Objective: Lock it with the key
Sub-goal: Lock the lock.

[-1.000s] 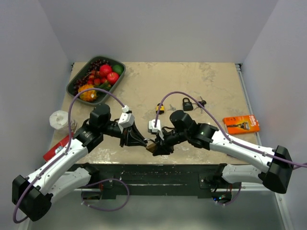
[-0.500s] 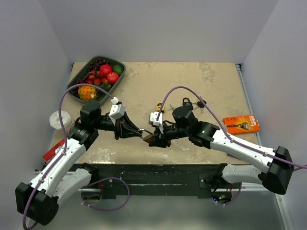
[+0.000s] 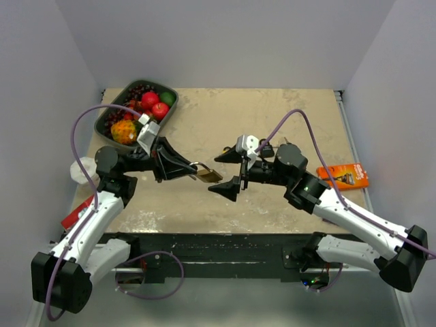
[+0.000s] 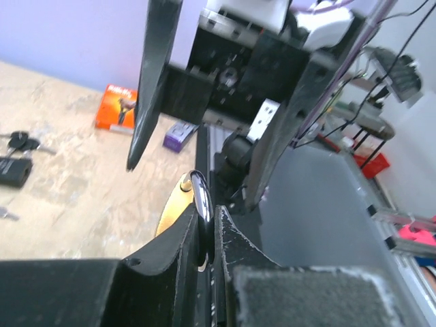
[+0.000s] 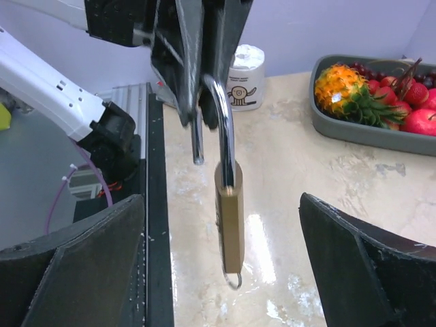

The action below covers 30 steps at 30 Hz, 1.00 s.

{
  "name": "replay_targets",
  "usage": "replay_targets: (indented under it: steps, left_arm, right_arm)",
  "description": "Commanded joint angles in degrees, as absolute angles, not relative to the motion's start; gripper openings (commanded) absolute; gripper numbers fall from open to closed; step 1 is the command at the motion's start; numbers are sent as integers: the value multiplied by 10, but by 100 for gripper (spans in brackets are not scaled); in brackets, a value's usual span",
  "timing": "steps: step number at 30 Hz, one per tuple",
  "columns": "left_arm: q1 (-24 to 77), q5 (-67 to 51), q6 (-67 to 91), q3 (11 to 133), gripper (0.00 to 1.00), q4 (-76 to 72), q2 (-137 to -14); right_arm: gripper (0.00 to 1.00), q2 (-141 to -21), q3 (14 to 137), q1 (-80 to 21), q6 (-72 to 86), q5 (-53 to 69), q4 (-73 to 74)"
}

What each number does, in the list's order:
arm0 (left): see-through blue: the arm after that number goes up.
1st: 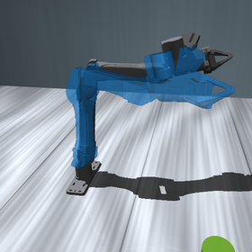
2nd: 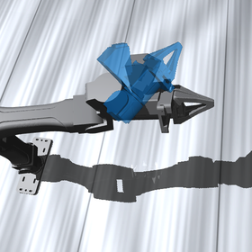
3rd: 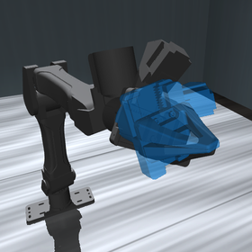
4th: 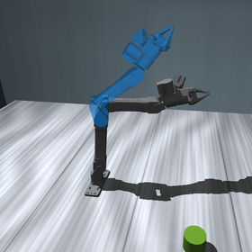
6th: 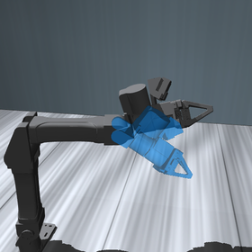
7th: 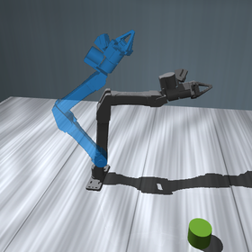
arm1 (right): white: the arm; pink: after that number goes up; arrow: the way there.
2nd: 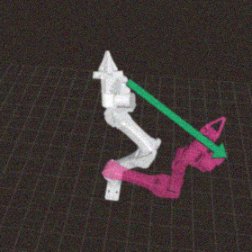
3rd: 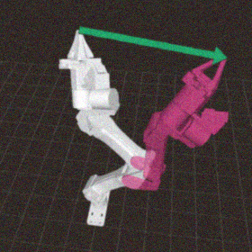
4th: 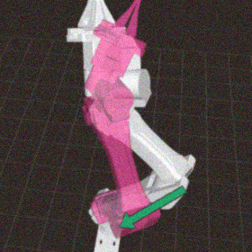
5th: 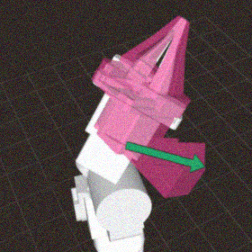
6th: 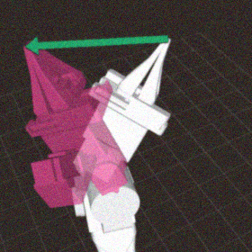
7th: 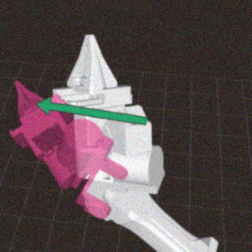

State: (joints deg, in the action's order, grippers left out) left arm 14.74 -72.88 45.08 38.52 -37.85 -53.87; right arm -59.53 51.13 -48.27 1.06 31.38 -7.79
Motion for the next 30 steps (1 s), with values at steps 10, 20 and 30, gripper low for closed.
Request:
replay_targets:
  steps: [10, 20, 30]
  left_arm:
    - [147, -686, 679, 419, 0, -677, -553]
    - [147, -687, 668, 409, 0, -667, -546]
    - [146, -706, -167, 592, 76, 282, -539]
  right_arm:
    - [98, -641, 490, -483, 64, 378, -245]
    - [20, -663, 497, -483, 65, 388, -257]
    - [0, -630, 549, -484, -20, 368, -61]
